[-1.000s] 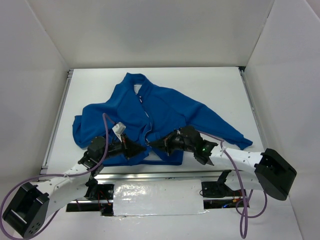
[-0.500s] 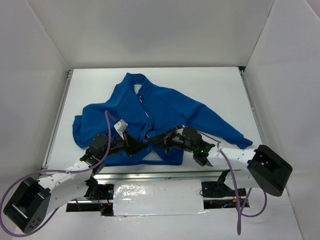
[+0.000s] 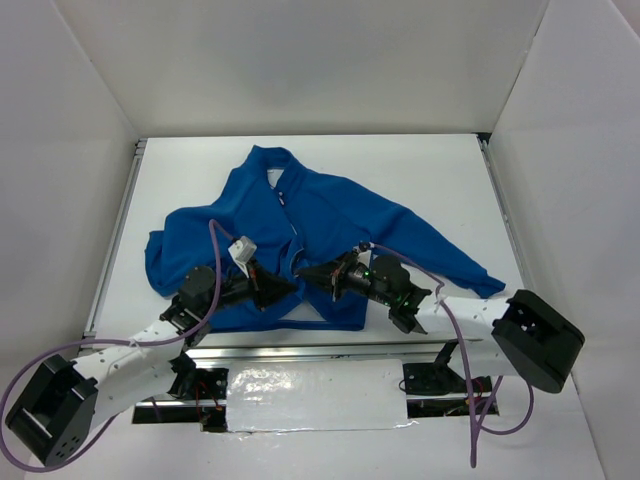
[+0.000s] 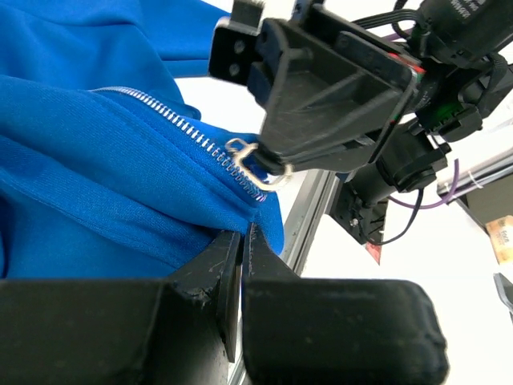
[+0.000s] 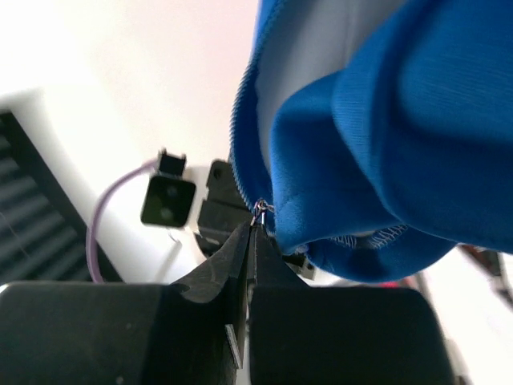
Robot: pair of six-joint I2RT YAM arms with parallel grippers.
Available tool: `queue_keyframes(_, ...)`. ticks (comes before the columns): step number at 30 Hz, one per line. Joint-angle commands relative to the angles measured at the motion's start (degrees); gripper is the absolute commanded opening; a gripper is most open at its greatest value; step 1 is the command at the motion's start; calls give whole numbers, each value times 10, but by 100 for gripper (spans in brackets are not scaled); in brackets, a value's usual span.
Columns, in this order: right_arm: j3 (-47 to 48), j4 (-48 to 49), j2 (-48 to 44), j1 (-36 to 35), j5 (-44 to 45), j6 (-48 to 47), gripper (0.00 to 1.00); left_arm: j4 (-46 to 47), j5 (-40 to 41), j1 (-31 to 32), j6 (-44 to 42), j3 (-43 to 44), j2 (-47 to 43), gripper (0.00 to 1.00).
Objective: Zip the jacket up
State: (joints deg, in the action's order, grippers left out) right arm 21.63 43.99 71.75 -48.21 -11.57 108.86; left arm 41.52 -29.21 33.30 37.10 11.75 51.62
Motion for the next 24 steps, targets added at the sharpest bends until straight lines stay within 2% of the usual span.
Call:
queue_keyframes(1, -3, 134, -10, 13, -5, -74, 0, -55, -15, 14, -26, 14, -15, 0)
queue_keyframes(7, -61, 93, -77, 4, -21, -119, 0, -54, 21, 14, -22, 6, -27, 0)
queue_keyframes(12, -101, 103, -100, -3, -35, -129, 0, -9, -12, 14, -14, -1, 0, 0)
queue_keyframes(18, -101, 121, -91, -5, -63, -151, 0, 16, -27, 14, -11, 5, 28, 0)
queue_keyframes(20, -106, 138, -78, -6, -68, -146, 0, 7, -26, 14, -17, 8, 26, 0)
queue_keyframes(24, -130, 232, -43, -17, -79, -113, 0, -14, -17, 14, -26, 13, 22, 0)
